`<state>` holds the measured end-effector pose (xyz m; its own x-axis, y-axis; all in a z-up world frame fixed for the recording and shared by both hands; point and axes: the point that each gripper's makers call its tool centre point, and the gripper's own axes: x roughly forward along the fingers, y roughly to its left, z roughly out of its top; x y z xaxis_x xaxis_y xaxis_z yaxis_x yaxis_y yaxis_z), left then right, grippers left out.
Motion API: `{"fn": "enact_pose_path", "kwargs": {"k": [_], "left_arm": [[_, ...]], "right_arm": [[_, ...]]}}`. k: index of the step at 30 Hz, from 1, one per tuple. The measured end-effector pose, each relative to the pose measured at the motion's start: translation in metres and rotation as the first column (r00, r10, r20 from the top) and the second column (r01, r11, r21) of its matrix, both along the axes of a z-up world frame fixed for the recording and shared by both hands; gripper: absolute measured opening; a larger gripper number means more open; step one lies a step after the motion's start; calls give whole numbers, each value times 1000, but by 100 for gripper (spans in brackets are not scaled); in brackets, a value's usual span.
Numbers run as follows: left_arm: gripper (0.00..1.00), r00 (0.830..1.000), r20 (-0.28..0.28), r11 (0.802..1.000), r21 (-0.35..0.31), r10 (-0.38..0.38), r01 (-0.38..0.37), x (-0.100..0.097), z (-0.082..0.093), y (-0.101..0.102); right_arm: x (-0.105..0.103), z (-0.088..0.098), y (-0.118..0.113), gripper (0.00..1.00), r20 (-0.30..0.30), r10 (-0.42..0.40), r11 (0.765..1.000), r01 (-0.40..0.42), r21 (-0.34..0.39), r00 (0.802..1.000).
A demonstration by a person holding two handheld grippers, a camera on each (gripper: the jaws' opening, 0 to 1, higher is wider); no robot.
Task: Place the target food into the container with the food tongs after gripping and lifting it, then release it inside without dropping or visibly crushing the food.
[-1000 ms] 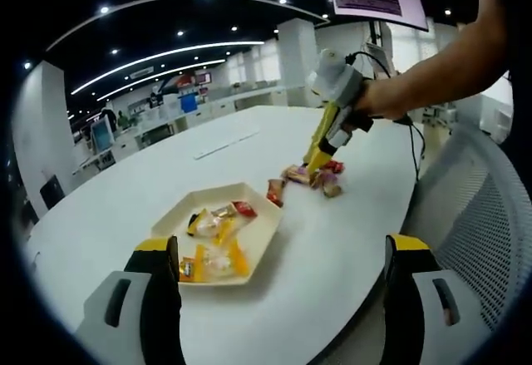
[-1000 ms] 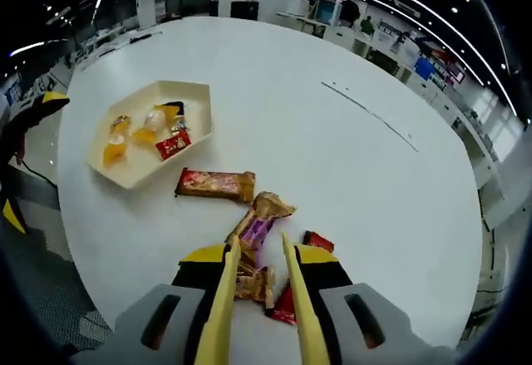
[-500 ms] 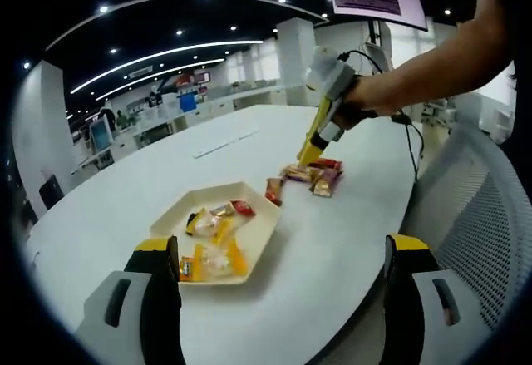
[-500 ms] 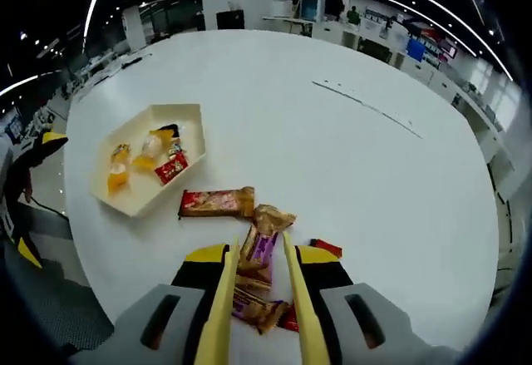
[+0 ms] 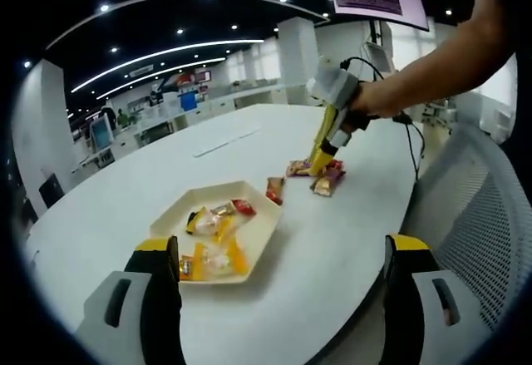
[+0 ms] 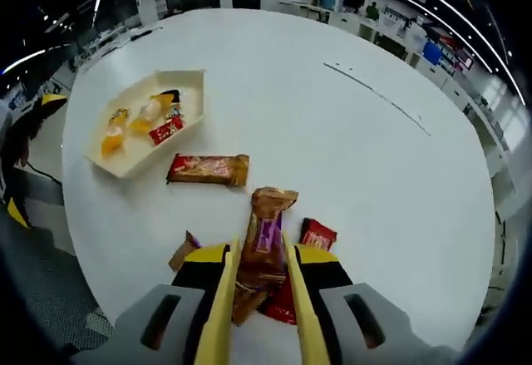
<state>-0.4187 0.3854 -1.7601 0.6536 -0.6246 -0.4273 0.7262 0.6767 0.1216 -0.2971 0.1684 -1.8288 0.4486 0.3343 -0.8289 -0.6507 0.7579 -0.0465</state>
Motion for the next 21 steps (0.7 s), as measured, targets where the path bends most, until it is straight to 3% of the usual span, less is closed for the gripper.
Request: {"fn": "enact_pose_path", "kwargs": {"k": [8,11,12,21], "left_arm": [[99,1000,-5,1000,4,-2,2,-1,-1,0],[99,1000,-5,1000,13,-2,2,0,-2,0],[99,1000,-4,1000,15,-4,4,-1,-2,0],[98,1000,-8,1000,15,0,1,0,-3,1]], "right_arm": [[8,-9,11,28,-36,-8,1000,9,14,999],[6,-16,8,26,-31,47,997,-49,-64,998],[7,-12,15,26,-20,47,999,-47,-24,999],[6,-13,13,21,-59,52,998,-53,-19,997]]}}
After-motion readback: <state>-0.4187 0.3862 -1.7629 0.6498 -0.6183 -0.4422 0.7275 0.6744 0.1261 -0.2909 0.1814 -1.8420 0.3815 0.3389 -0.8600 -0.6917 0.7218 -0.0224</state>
